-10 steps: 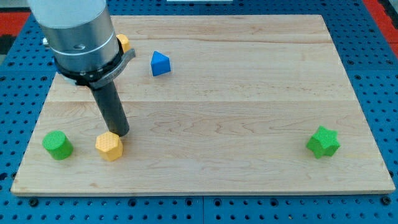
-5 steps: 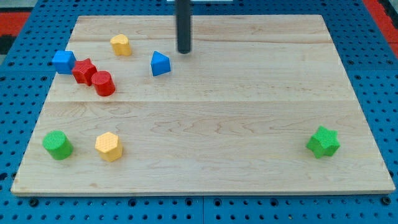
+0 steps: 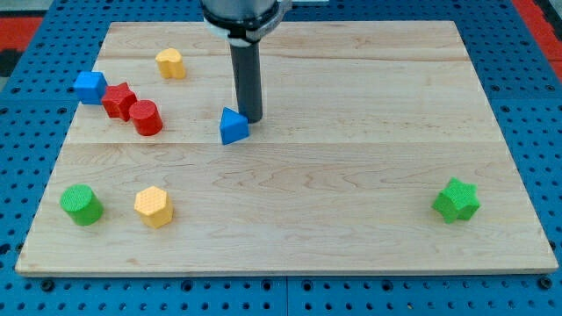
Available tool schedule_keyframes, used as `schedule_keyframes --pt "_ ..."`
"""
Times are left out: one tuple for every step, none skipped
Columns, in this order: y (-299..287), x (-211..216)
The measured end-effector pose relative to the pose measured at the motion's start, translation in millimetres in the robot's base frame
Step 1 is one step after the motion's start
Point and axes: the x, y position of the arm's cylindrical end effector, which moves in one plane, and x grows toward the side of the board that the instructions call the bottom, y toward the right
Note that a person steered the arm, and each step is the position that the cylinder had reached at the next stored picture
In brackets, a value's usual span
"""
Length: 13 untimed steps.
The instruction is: Move the blue triangle to the right of the yellow hexagon
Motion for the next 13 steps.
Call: schedule_keyframes --pt "3 -11" --pt "-11 -23" --pt "-39 -3" --pt "-53 24" --pt "-45 45" --pt "-20 49" --pt "-6 55" --pt "-11 72" --pt "-16 82" --pt "-16 60" --pt "-36 75" --pt "-43 78" --pt "-43 96"
